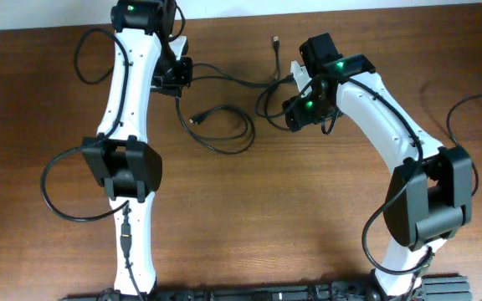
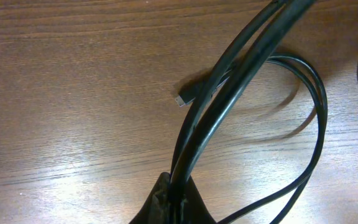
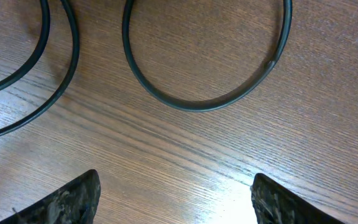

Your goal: Untangle cables

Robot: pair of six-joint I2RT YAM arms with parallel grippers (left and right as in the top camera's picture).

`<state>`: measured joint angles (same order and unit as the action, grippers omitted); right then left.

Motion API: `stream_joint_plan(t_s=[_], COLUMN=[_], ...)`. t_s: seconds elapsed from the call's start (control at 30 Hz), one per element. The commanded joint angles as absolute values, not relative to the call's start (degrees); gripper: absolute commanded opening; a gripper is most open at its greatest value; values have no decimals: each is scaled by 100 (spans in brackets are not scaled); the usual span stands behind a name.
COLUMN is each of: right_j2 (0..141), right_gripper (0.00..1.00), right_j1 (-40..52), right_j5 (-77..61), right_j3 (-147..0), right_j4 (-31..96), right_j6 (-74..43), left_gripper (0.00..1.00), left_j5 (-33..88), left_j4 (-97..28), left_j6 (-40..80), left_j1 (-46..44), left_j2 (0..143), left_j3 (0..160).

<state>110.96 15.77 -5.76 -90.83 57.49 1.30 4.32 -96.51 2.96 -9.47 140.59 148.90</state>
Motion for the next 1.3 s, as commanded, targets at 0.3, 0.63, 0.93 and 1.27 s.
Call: stream_joint_plan(t_s=[0.3, 0.63, 0.93, 1.27], right_j2=[11142, 11142, 11142, 11142], right_gripper=[77, 77, 77, 77], right_j1=[1555, 1555, 1555, 1555], right_j5=[-510, -510, -510, -510], right_j3=[-9052, -9052, -9052, -9052], right_j4=[5767, 5769, 5769, 5815], right_j6=[108, 106, 106, 106], left_gripper=[1, 8, 0, 22], left_j5=[517, 517, 517, 274], left_j4=[-9675, -9675, -9675, -9675], left_j6=[224, 224, 224, 167], left_j1=[-950, -950, -950, -950], left_j2=[13948, 13948, 13948, 13948], left_j3=[14971, 14971, 14971, 14934])
